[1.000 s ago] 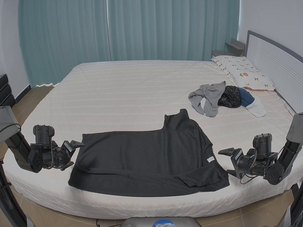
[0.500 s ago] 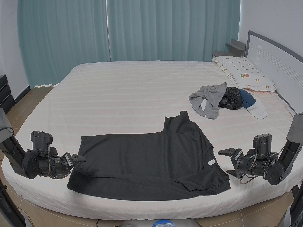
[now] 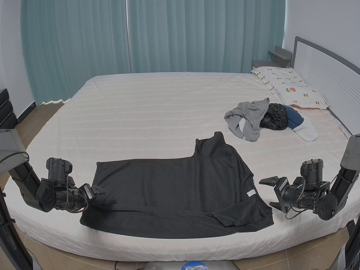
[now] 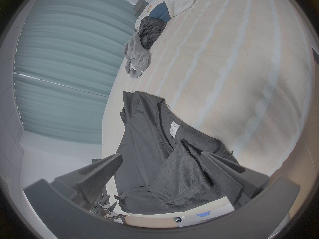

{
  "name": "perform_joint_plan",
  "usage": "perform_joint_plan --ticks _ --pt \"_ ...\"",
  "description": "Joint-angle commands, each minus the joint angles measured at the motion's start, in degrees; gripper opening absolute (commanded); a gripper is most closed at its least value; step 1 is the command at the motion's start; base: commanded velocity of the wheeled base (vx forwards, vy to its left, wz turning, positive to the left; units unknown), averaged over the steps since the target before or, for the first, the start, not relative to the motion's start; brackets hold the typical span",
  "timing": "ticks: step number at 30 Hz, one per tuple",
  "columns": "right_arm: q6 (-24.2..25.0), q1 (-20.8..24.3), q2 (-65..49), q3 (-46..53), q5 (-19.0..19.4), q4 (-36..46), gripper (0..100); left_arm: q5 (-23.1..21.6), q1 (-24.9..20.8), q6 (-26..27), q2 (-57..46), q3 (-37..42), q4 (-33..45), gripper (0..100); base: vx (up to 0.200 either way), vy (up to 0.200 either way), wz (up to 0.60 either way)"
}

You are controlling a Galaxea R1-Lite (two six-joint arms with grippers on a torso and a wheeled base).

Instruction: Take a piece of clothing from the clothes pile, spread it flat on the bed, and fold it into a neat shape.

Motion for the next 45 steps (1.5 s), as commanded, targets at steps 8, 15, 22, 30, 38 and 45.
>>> perform_joint_plan --ticks 8,15,22,30,38,45 --pt "-2.29 -0.14 0.46 -0.32 -0.11 -0.02 100 2.27 0.04 -0.3 3.66 0.12 -2.48 0 0.0 0.0 0.0" --pt "-7.91 0.21 1.07 -1.03 -0.11 0.16 100 3.58 1.97 -0.56 1.64 0.2 -2.4 0 0.0 0.0 0.0" --pt "-17.58 0.47 2.22 -1.55 -0.11 0.25 100 3.67 3.03 -1.53 2.17 -1.2 -2.66 0 0.0 0.0 0.0" --pt "-21.1 1.35 1.95 -1.91 0.06 0.6 100 1.39 4.17 -6.1 1.55 -3.05 -2.66 0 0.0 0.0 0.0" --pt "-22.06 1.53 1.69 -2.43 0.5 0.07 100 -8.19 4.52 -9.35 -5.3 -0.94 -1.17 0 0.0 0.0 0.0" --pt "-21.1 1.79 0.11 -1.91 0.59 0.07 100 -9.77 -2.68 -9.17 -9.26 1.61 3.76 0 0.0 0.0 0.0"
